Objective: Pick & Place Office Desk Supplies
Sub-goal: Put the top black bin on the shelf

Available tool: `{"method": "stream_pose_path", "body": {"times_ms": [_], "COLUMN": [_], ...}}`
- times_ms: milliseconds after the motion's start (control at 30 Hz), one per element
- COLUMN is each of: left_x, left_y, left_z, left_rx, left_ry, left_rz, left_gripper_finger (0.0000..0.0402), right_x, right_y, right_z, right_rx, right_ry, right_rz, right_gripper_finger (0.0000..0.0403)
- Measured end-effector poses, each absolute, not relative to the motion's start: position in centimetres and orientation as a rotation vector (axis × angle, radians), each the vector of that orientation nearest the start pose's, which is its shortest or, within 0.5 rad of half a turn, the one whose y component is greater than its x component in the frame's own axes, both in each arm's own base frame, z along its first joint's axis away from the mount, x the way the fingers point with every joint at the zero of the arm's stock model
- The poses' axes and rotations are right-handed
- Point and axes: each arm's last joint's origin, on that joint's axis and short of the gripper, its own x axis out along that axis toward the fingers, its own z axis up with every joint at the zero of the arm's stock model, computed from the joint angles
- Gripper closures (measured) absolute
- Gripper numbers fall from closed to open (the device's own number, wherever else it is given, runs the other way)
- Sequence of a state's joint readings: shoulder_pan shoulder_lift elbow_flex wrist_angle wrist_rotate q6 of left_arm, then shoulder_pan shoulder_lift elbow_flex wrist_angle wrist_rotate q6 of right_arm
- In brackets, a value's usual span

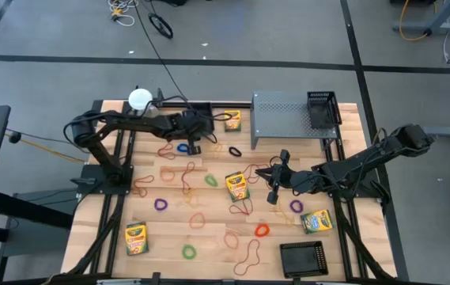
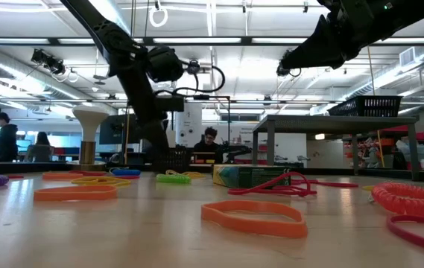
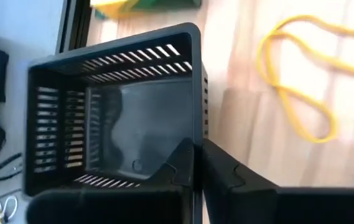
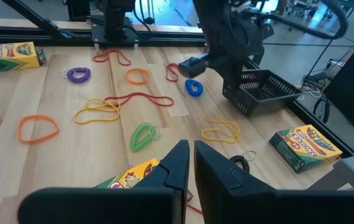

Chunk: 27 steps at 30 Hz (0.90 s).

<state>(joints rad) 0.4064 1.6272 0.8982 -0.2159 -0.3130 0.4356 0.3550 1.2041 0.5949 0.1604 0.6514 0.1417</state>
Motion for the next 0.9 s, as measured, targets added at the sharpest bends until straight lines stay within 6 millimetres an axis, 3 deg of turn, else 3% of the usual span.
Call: {"method": "stream_pose_path", "body": {"times_ms": [200, 400, 667, 800, 900], "left_x": [28.6, 28.1, 29.0, 29.8, 30.4], "left_y": [11.0, 7.2, -0.3, -4.4, -6.2], "left_z": [19.0, 21.4, 22.5, 22.5, 22.6], "left_rx": [0.376, 0.321, 0.030, -0.011, -0.051], "left_ry": [1.032, 0.993, 0.853, 0.749, 0.673], "left_rz": [0.407, 0.334, 0.200, 0.137, 0.132], "left_gripper_finger": [0.0373, 0.0384, 0.0377, 0.0381, 0.0382], "right_x": [23.3, 23.3, 23.3, 23.3, 23.3], "right_y": [6.8, 6.8, 6.8, 6.8, 6.8], "right_z": [22.0, 22.0, 22.0, 22.0, 22.0], "right_rx": [-0.078, -0.078, -0.079, -0.078, -0.078], "right_ry": [0.372, 0.372, 0.373, 0.372, 0.373], "right_rz": [-0.318, -0.318, -0.318, -0.318, -0.318], "right_gripper_finger": [0.0368, 0.0368, 0.0368, 0.0368, 0.0368]}}
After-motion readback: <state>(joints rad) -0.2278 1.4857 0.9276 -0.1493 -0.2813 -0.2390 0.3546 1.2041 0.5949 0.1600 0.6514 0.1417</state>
